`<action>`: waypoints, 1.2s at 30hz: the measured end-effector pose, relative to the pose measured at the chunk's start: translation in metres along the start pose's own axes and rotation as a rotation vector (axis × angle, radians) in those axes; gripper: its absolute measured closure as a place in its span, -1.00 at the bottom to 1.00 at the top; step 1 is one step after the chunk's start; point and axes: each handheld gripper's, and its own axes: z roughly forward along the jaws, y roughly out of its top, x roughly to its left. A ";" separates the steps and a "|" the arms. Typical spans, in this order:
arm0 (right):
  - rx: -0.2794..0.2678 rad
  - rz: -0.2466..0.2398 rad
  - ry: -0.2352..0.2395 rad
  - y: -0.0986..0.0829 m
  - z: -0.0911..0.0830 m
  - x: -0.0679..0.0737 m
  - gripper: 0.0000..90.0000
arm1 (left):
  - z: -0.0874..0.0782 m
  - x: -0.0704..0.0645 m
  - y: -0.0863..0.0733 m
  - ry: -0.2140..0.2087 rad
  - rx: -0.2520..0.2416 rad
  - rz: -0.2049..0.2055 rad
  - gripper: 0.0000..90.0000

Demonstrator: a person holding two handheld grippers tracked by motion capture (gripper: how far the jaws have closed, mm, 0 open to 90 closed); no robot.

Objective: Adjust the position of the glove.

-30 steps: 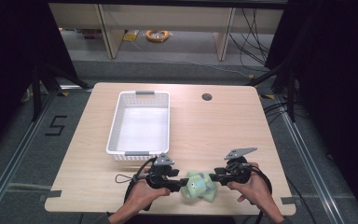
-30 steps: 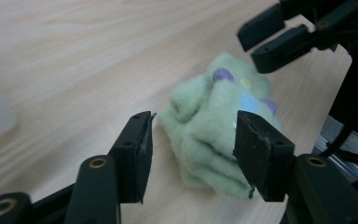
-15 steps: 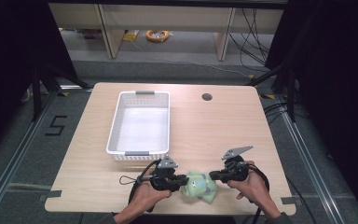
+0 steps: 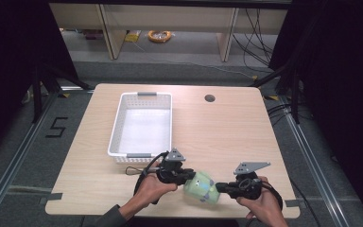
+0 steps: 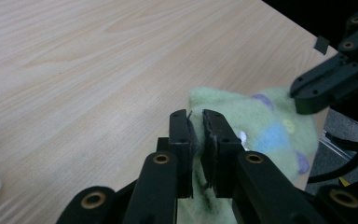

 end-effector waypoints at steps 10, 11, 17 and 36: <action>0.017 0.022 0.011 -0.011 0.013 -0.006 0.96 | 0.012 0.003 -0.004 0.009 0.024 -0.011 0.77; 0.017 0.008 -0.016 -0.012 0.015 -0.009 0.93 | 0.012 0.005 -0.004 0.009 0.027 -0.015 0.70; -0.013 0.064 -0.062 -0.013 0.012 -0.013 0.35 | 0.009 0.010 -0.009 0.005 0.051 -0.075 0.17; 0.050 0.157 -0.088 -0.013 0.030 -0.020 0.02 | 0.012 0.009 -0.023 -0.037 0.104 -0.177 0.07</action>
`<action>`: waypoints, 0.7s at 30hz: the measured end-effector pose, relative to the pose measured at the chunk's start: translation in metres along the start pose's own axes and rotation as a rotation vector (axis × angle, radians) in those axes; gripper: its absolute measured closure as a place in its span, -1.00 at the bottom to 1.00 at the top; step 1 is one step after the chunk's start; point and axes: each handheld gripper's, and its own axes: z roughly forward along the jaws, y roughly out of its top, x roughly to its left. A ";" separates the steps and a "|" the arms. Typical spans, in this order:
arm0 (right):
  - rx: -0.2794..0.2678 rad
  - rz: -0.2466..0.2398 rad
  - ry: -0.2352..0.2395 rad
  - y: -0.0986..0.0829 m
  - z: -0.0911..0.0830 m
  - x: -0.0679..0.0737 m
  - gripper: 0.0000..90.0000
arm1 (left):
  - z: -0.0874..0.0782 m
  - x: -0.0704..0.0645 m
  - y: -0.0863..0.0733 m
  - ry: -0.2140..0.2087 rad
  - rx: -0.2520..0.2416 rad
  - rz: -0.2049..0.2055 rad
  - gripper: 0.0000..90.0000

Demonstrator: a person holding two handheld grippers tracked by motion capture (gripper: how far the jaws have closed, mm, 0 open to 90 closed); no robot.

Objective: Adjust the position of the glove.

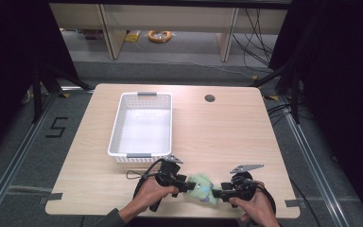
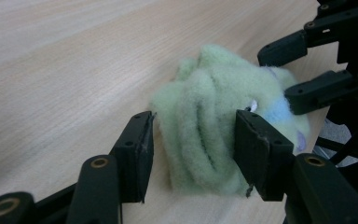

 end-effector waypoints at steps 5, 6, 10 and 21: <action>0.034 -0.001 0.027 0.004 0.003 -0.007 0.10 | 0.002 -0.004 -0.004 -0.015 0.018 0.001 0.11; 0.034 0.002 0.034 0.005 0.004 -0.009 0.12 | 0.002 -0.004 -0.004 -0.006 0.028 0.016 0.12; 0.042 0.001 0.055 0.011 0.007 -0.016 0.13 | 0.000 -0.005 -0.008 -0.006 0.025 0.000 0.13; 0.025 -0.005 0.116 0.010 0.012 -0.018 0.31 | 0.003 0.000 -0.010 -0.047 0.014 -0.049 0.31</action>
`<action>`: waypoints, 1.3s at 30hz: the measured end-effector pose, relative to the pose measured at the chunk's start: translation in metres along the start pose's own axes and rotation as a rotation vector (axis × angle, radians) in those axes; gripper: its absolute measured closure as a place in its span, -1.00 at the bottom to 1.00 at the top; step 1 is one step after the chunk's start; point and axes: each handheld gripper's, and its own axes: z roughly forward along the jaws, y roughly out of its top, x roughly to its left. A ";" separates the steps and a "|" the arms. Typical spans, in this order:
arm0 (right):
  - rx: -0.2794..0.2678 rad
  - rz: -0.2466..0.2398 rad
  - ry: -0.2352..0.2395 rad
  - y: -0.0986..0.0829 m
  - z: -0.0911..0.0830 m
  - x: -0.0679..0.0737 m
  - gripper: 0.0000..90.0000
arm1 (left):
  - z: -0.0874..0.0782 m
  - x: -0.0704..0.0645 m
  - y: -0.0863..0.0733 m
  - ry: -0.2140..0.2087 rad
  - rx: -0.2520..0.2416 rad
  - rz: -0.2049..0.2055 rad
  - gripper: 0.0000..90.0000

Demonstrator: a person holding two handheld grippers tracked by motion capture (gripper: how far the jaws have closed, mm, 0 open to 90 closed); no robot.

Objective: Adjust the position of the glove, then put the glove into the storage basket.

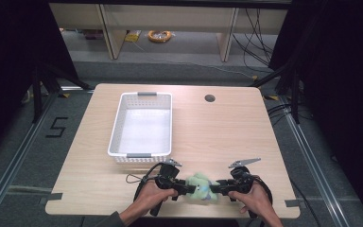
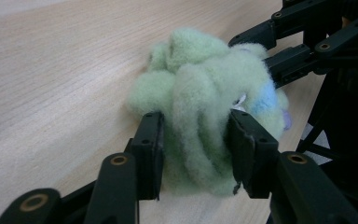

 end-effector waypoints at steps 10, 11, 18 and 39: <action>-0.016 -0.022 0.022 -0.002 0.000 0.002 0.64 | 0.002 -0.004 -0.005 0.006 -0.062 0.038 0.58; -0.014 -0.026 0.031 -0.002 0.000 0.003 0.66 | 0.001 -0.004 -0.005 -0.005 -0.055 0.047 0.60; -0.033 -0.059 0.018 -0.002 -0.006 0.005 0.71 | -0.003 -0.008 -0.005 -0.013 -0.080 0.060 0.69; -0.079 -0.113 0.045 0.023 -0.033 0.021 0.72 | -0.035 -0.014 0.014 -0.044 -0.159 0.067 0.70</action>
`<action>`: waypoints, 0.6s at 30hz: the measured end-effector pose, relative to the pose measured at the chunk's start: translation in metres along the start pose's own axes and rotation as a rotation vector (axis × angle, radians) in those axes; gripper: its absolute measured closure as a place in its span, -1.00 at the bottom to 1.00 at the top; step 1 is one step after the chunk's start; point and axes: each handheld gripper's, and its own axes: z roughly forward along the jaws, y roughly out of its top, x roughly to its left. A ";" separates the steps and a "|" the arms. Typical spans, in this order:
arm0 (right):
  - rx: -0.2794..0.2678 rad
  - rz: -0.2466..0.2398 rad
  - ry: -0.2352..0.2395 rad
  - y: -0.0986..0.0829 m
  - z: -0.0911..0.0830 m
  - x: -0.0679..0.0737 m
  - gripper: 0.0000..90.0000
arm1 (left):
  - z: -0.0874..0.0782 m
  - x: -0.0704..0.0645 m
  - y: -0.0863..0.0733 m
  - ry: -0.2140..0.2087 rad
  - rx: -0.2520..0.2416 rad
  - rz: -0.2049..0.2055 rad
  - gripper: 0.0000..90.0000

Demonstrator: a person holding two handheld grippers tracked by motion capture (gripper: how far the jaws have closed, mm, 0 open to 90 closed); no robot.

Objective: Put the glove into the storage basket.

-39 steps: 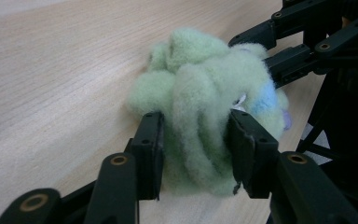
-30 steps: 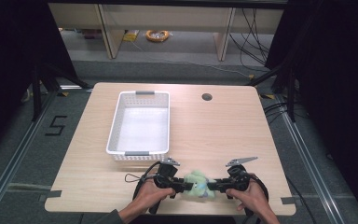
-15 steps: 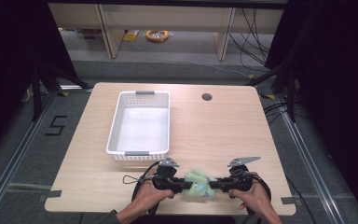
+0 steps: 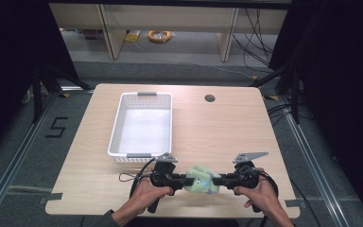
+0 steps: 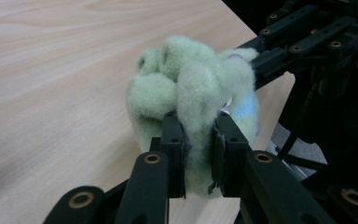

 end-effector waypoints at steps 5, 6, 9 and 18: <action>-0.002 -0.042 -0.016 0.018 -0.007 0.004 0.72 | -0.008 0.002 0.009 -0.009 -0.020 -0.005 0.70; -0.002 -0.042 -0.016 0.018 -0.007 0.004 0.72 | -0.011 0.002 0.013 -0.011 -0.027 -0.004 0.70; 0.008 -0.055 -0.022 0.035 -0.008 0.008 0.72 | -0.023 0.002 0.023 0.006 -0.048 0.001 0.70; -0.001 -0.110 -0.009 0.095 0.004 0.017 0.73 | -0.063 0.018 0.050 0.080 -0.101 -0.007 0.70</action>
